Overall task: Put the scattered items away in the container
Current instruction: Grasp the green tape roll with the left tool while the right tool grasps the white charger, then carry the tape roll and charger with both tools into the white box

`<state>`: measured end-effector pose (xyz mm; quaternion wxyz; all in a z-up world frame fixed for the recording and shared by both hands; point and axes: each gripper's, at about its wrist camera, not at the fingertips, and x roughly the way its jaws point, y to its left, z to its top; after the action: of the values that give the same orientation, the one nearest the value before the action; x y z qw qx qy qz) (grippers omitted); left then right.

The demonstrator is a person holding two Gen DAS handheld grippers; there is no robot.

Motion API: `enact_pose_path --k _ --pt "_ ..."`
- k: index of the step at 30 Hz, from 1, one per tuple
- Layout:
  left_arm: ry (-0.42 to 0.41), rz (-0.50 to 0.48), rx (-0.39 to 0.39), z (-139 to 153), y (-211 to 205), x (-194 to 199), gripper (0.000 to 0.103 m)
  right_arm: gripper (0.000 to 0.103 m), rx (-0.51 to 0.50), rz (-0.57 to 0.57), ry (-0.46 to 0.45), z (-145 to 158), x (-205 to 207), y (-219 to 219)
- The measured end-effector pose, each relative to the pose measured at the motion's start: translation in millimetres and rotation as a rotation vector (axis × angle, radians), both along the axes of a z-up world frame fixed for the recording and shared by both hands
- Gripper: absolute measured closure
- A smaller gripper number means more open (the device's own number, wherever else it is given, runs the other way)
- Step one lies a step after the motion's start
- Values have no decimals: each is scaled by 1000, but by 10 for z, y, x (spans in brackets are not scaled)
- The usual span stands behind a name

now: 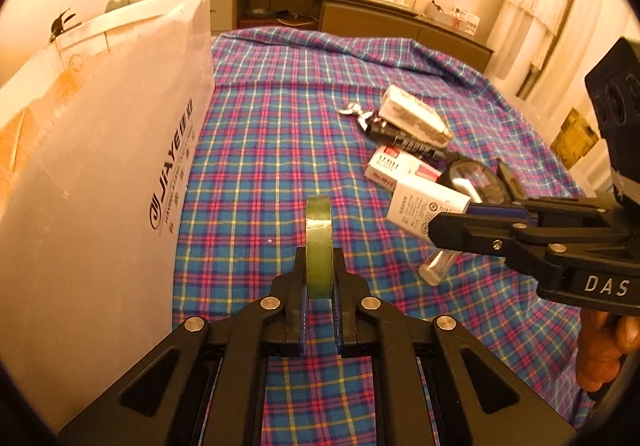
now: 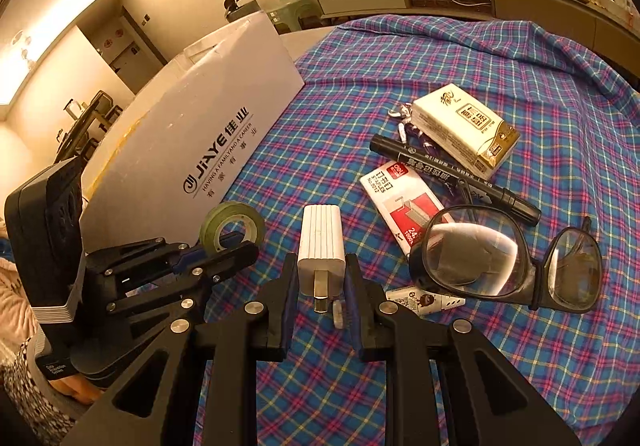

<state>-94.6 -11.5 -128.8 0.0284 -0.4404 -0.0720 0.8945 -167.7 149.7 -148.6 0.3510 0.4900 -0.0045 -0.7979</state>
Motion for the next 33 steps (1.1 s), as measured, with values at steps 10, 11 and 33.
enact_pose_path --k 10,11,33 --pt "88 -3 52 371 -91 130 94 80 -40 -20 50 218 110 27" --pt "99 -2 56 413 -111 155 94 80 -41 -18 59 242 132 12" --pt "259 83 183 1022 -722 537 94 80 -142 3 180 789 880 -221"
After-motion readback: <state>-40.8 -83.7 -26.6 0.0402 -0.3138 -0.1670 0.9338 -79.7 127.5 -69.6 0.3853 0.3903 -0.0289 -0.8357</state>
